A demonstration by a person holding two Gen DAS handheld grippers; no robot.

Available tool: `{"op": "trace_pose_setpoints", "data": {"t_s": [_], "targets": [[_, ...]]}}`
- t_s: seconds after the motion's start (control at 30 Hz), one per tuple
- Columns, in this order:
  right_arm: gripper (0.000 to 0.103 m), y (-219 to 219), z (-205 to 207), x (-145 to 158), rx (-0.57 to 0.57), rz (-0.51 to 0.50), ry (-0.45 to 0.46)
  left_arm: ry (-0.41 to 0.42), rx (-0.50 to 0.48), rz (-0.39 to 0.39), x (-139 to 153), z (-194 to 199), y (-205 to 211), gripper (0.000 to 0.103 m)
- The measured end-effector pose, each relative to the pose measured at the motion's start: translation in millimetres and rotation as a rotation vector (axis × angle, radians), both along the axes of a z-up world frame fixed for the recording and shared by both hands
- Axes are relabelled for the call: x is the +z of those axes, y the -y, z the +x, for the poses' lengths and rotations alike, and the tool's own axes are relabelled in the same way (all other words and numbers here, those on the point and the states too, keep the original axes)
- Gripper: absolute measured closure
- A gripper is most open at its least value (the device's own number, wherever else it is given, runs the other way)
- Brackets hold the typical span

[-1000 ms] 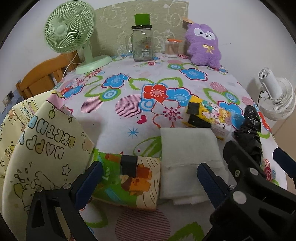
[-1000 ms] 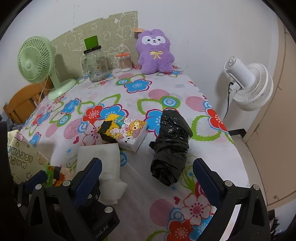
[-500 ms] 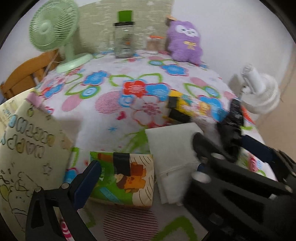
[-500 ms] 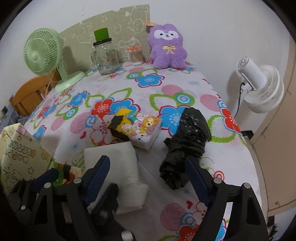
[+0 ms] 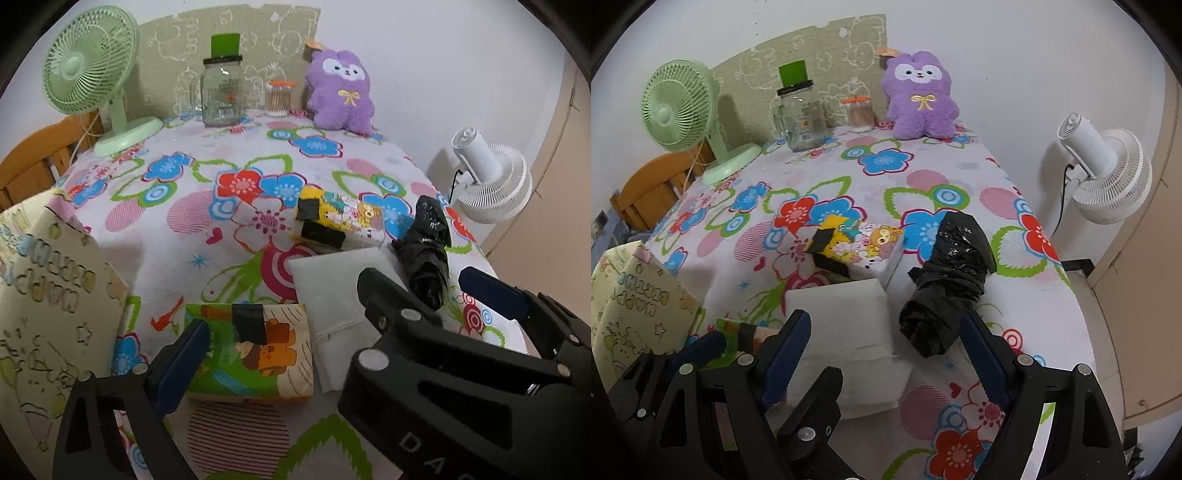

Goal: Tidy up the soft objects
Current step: 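Grasp the green printed tissue pack with the left tool while the right tool grasps the white folded towel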

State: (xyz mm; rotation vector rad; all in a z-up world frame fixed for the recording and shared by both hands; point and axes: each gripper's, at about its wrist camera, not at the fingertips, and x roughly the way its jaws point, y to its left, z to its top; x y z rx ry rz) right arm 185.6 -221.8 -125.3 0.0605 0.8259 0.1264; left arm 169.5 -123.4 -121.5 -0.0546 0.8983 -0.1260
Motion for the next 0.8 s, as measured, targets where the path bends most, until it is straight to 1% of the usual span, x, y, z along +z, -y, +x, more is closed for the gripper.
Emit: {"op": "trace_pose_setpoints", "data": {"t_s": [0.13,0.23,0.33,0.37,0.47,0.5,0.53,0.6,0.63,0.7,0.73,0.8], "targets": [[0.018,-4.5,-2.8,2.1,0.022,0.009,0.005,0.012,0.007,0.029,3.6,-3.3,-2.6,0.006],[0.018,-8.8,-1.7,0.7,0.037,0.009,0.002,0.026,0.023,0.066,5.7,-4.3,-4.5,0.004],[0.026,-10.8,1.1,-2.7,0.042,0.020,-0.019,0.012,0.053,0.096,2.1,-0.6,-8.4,0.002],[0.028,-11.5,2.2,-4.6,0.043,0.024,-0.030,0.002,0.059,0.097,-0.1,0.9,-9.9,0.002],[0.040,-14.2,4.7,-12.0,0.049,0.027,-0.066,-0.047,0.065,0.090,-10.5,6.2,-14.1,0.002],[0.043,-15.3,5.6,-14.7,0.052,0.023,-0.080,-0.059,0.063,0.083,-14.3,7.5,-15.4,0.002],[0.043,-16.1,6.4,-17.8,0.055,0.025,-0.094,-0.061,0.062,0.080,-16.0,7.6,-15.1,0.002],[0.047,-16.2,7.2,-21.0,0.058,0.033,-0.105,-0.058,0.057,0.075,-17.6,6.8,-15.2,0.002],[0.048,-16.4,7.1,-21.5,0.057,0.034,-0.104,-0.059,0.049,0.067,-18.0,6.4,-15.0,0.005],[0.058,-16.3,6.9,-21.9,0.053,0.036,-0.107,-0.061,0.031,0.048,-18.1,5.5,-14.3,0.011],[0.060,-16.2,6.7,-21.9,0.054,0.037,-0.107,-0.060,0.027,0.047,-17.7,4.7,-13.7,0.013],[0.070,-16.3,5.8,-21.8,0.050,0.030,-0.105,-0.047,0.024,0.049,-16.7,2.3,-13.1,0.015]]}}
